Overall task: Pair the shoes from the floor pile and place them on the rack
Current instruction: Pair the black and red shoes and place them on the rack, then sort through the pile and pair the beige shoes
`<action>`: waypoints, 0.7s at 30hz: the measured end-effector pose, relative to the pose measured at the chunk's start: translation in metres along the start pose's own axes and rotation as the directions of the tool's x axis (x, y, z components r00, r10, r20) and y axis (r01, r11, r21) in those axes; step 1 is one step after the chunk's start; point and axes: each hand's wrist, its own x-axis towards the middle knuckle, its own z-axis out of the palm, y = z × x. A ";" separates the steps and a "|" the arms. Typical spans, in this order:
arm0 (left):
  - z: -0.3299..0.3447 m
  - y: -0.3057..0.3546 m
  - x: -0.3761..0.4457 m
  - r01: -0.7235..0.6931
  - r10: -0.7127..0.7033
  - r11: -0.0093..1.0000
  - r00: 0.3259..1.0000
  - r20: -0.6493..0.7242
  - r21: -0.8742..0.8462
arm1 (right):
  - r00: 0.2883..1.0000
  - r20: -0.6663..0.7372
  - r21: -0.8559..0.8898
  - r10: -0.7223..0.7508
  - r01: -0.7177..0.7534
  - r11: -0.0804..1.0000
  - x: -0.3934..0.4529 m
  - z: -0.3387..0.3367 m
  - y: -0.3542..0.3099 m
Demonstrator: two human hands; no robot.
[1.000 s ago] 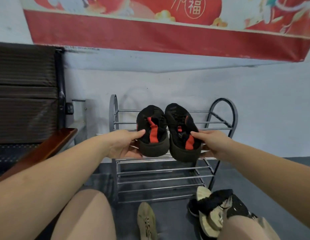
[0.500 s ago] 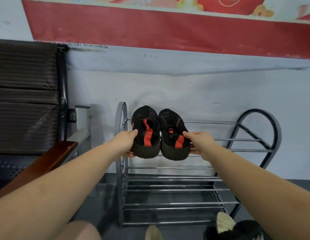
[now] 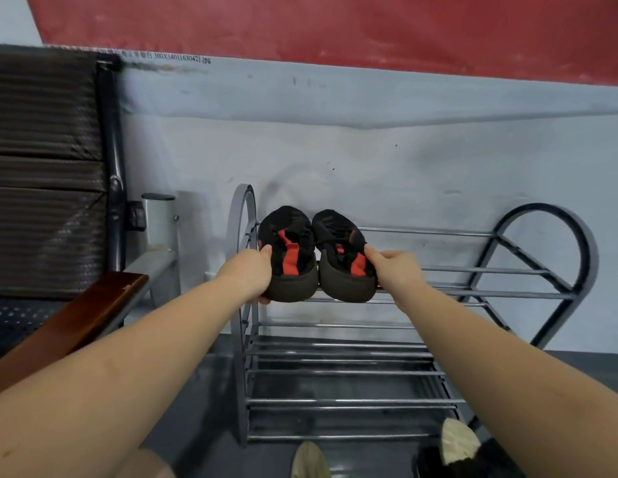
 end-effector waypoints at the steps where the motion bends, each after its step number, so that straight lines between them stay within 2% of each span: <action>1: 0.000 -0.002 0.006 -0.002 0.002 1.000 1.000 0.026 0.020 | 1.000 0.017 0.012 0.002 -0.003 1.000 -0.001 -0.001 0.000; 3: -0.002 0.000 0.001 -0.054 0.047 0.996 0.993 0.111 0.065 | 0.998 0.064 0.022 0.008 -0.009 1.000 -0.005 -0.004 -0.002; 7: -0.009 0.002 -0.017 0.008 0.010 0.996 0.983 0.182 -0.092 | 0.983 0.180 -0.034 -0.026 0.032 0.999 -0.025 -0.009 -0.006; 9: -0.009 0.003 -0.025 -0.013 0.031 0.995 0.981 0.193 -0.094 | 0.965 0.246 -0.063 -0.088 0.107 0.992 -0.038 -0.013 -0.007; 12: -0.007 0.002 -0.038 -0.162 0.156 0.985 0.982 0.102 0.053 | 0.935 0.299 -0.175 -0.194 0.253 0.951 -0.053 -0.019 -0.004; 14: -0.004 0.000 -0.049 -0.232 0.229 0.950 0.973 0.038 0.210 | 0.915 0.315 -0.386 -0.251 0.365 0.847 -0.064 -0.027 -0.002; 16: -0.001 0.001 -0.067 -0.315 0.362 0.844 0.932 -0.028 0.434 | 0.875 0.345 -0.615 -0.339 0.483 0.624 -0.078 -0.037 0.000; 18: 0.004 0.002 -0.090 -0.423 0.541 0.662 0.841 -0.003 0.619 | 0.836 0.390 -0.753 -0.387 0.531 0.389 -0.096 -0.048 0.004; 19: 0.009 0.002 -0.102 -0.481 0.613 0.565 0.788 0.050 0.670 | 0.830 0.402 -0.784 -0.387 0.530 0.321 -0.105 -0.054 0.008; 21: 0.024 -0.005 -0.119 -0.569 0.663 0.412 0.723 0.194 0.712 | 0.847 0.401 -0.818 -0.350 0.503 0.279 -0.122 -0.064 0.023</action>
